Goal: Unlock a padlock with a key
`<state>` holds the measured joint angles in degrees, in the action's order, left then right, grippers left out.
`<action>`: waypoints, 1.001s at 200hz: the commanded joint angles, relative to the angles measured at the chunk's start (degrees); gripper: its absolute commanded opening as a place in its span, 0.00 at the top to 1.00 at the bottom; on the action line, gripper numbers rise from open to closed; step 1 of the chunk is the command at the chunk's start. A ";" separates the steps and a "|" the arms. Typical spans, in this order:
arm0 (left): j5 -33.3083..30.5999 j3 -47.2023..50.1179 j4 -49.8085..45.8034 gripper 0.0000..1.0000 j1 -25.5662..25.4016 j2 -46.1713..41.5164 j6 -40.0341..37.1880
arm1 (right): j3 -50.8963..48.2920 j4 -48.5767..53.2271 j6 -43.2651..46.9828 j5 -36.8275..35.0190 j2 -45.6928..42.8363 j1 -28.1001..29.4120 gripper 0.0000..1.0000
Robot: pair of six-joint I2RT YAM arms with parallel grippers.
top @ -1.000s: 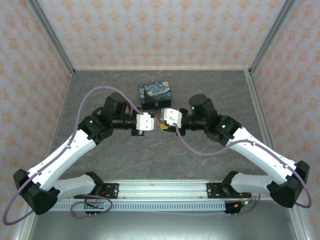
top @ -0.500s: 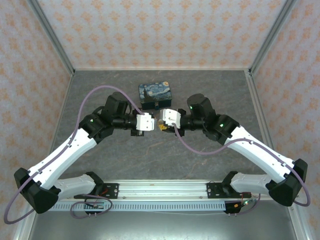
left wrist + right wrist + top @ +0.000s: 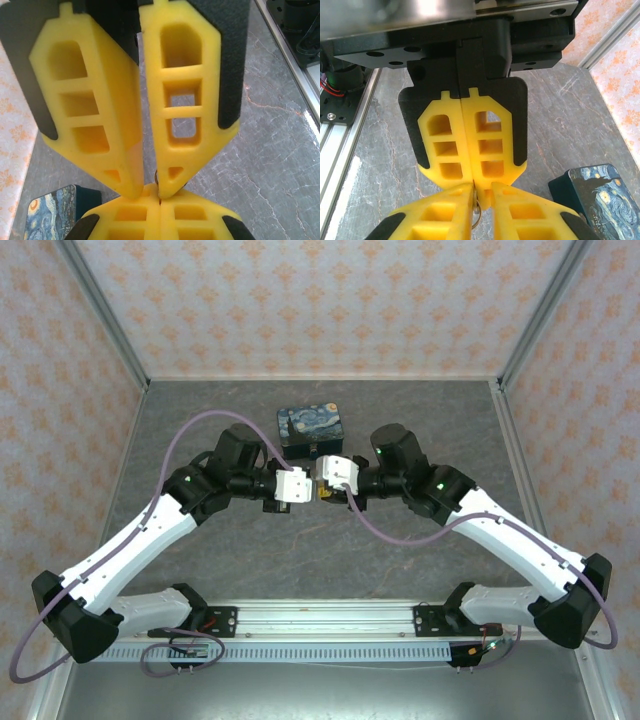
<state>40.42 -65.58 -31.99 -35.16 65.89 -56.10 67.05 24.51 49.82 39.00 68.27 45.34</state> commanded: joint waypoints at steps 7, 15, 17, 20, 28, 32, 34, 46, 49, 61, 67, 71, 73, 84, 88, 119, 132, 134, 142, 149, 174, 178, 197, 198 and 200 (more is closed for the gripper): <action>1.33 -0.78 0.60 1.00 -0.70 -1.37 -1.13 | 0.14 0.52 1.48 -0.97 -0.15 0.45 0.81; 1.33 -0.69 0.65 1.00 -0.70 -1.38 -1.08 | -0.03 1.04 1.59 -1.42 -0.16 0.45 0.81; 1.35 -0.69 0.69 1.00 -0.70 -1.42 -1.11 | -0.08 1.10 1.59 -1.53 -0.15 0.45 0.81; 1.33 -0.69 0.74 1.00 -0.70 -1.38 -1.11 | -0.16 1.28 1.66 -1.67 -0.15 0.45 0.81; 1.39 -0.63 0.84 1.00 -0.70 -1.42 -1.12 | -0.18 1.78 1.68 -1.87 -0.15 0.45 0.81; 1.43 -0.60 0.81 1.00 -0.71 -1.35 -1.12 | -0.16 2.12 1.91 -1.89 -0.17 0.45 0.81; 1.42 -0.60 0.86 1.00 -0.66 -1.41 -1.12 | -0.18 2.25 1.94 -1.93 -0.16 0.45 0.81; 1.51 -0.63 0.91 1.00 -0.73 -1.28 -1.12 | -0.17 2.86 1.98 -1.83 -0.09 0.43 0.81; 1.50 -0.67 0.93 1.00 -0.71 -1.22 -1.12 | -0.17 2.90 1.98 -1.83 -0.14 0.45 0.81; 1.59 -0.69 0.94 1.00 -0.70 -1.18 -1.12 | -0.33 3.08 2.03 -1.83 -0.15 0.45 0.81; 1.59 -0.69 0.96 1.00 -0.68 -1.28 -1.12 | -0.51 3.09 2.09 -2.04 -0.15 0.45 0.81; 1.59 -0.69 0.93 1.00 -0.66 -1.27 -1.12 | -0.68 3.01 2.12 -2.16 -0.16 0.45 0.81; 1.59 -0.69 0.89 1.00 -0.69 -1.28 -1.12 | -0.75 3.00 2.12 -2.24 -0.16 0.45 0.81; 1.53 -0.69 0.79 1.00 -0.70 -1.29 -1.12 | -1.03 2.91 2.21 -2.46 -0.15 0.45 0.81; 1.59 -0.69 0.79 1.00 -0.69 -1.29 -1.11 | -1.05 2.83 2.21 -2.44 -0.15 0.45 0.81; 1.68 -0.69 0.85 1.00 -0.70 -1.46 -1.12 | -0.28 2.90 1.53 -1.24 0.23 0.45 0.83; 1.76 -0.69 0.87 1.00 -0.70 -1.59 -1.12 | 0.31 3.43 1.59 -1.21 0.71 0.45 0.86; 1.76 -0.69 0.87 1.00 -0.68 -1.56 -1.12 | 0.31 3.50 1.59 -1.21 0.79 0.45 0.86; 1.84 -0.56 0.96 1.00 -0.70 -1.71 -1.12 | 0.59 3.76 1.27 -1.32 0.85 0.45 0.90; 1.79 -0.47 1.04 1.00 -0.69 -1.88 -1.08 | 0.70 3.81 0.91 -1.41 0.96 0.45 0.94; 1.94 0.33 2.07 1.00 -0.72 -2.60 -0.62 | 0.89 4.32 -0.72 -1.19 0.99 -0.14 1.00; 1.94 0.43 2.26 1.00 -0.70 -2.69 -0.49 | 0.82 4.26 -1.12 -1.01 0.88 -0.31 1.00; 2.10 0.72 2.68 0.95 -0.68 -2.96 0.25 | -0.09 2.83 -2.84 -0.25 0.21 -1.40 1.00; 2.15 0.76 2.70 0.93 -0.65 -2.96 0.31 | -0.17 2.69 -3.00 -0.16 0.12 -1.44 1.00; 2.21 0.80 2.78 0.91 -0.69 -2.96 0.40 | -0.34 2.44 -3.16 -0.02 -0.02 -1.54 1.00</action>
<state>40.05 -65.08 -32.36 -35.27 65.30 -56.03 67.09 26.33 49.32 38.70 68.31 45.30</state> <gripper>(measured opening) 0.047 0.048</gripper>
